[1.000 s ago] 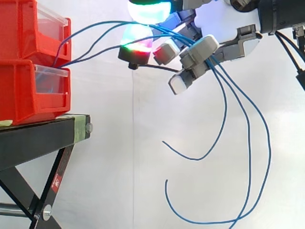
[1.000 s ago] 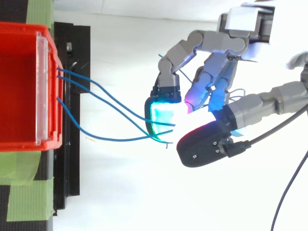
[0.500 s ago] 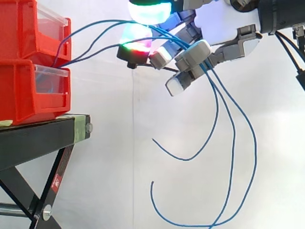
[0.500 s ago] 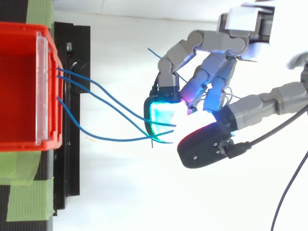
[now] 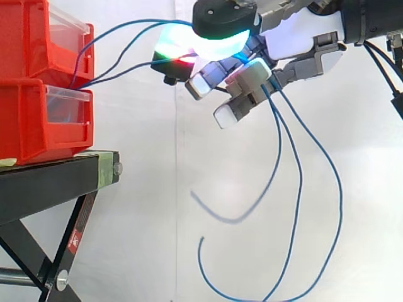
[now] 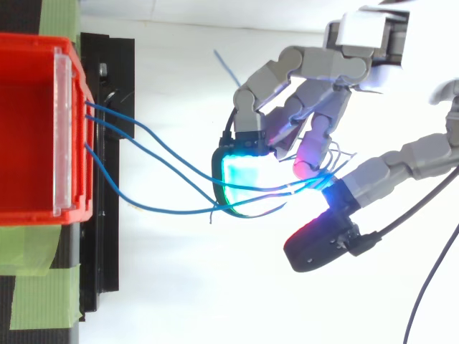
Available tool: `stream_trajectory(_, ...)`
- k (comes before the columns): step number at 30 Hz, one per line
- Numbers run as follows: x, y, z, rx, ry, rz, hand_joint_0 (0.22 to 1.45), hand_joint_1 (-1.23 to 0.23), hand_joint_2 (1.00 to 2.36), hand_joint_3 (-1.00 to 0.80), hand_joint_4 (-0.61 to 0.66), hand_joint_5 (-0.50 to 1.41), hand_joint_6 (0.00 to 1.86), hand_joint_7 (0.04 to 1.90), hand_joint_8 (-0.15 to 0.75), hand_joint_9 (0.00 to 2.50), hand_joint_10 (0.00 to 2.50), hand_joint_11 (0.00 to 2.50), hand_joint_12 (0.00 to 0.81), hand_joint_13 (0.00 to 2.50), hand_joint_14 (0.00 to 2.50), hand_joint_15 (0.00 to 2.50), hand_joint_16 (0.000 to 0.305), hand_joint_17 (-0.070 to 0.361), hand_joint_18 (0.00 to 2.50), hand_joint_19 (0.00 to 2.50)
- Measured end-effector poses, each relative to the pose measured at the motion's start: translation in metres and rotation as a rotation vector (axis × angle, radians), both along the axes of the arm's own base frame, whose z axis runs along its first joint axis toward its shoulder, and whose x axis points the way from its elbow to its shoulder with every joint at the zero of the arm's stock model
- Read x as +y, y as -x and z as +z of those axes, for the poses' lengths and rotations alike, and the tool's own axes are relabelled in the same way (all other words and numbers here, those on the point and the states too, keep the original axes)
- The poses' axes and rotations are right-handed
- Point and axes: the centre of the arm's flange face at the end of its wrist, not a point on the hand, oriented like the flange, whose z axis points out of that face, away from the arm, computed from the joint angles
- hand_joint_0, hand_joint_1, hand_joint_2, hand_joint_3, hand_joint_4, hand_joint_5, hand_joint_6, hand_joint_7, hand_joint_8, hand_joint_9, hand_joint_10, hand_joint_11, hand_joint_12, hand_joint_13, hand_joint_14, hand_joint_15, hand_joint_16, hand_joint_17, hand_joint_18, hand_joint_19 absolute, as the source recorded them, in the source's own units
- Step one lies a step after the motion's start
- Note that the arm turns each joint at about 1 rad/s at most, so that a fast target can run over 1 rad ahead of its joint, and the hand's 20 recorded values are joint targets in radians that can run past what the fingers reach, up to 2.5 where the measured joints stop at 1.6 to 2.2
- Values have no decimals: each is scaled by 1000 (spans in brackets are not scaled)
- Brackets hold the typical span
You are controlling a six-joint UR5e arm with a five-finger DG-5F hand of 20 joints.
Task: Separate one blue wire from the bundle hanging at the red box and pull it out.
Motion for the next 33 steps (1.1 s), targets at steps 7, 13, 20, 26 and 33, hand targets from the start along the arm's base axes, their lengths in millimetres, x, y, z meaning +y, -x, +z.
stream_trajectory(7,0,0,0,0,-1,0,556,-895,1005,-455,202,-241,916,944,371,826,21,1031,456,1376,15,1268,59,133,821,517)
stream_trajectory(13,1,0,0,0,-1,0,507,-772,1002,-482,230,-231,916,913,389,872,20,1018,481,1415,13,1280,62,139,864,532)
stream_trajectory(20,1,0,0,1,1,1,610,-788,1015,-338,193,-216,918,932,376,940,21,1041,442,1423,13,1291,56,125,852,552)
stream_trajectory(26,2,0,0,1,0,2,553,-771,1005,-441,209,-216,918,913,383,944,21,1041,457,1426,14,1281,57,128,859,562)
stream_trajectory(33,2,0,0,1,0,-1,529,-674,1004,-470,218,-205,912,917,401,997,21,1041,468,1464,14,1277,58,131,894,563)
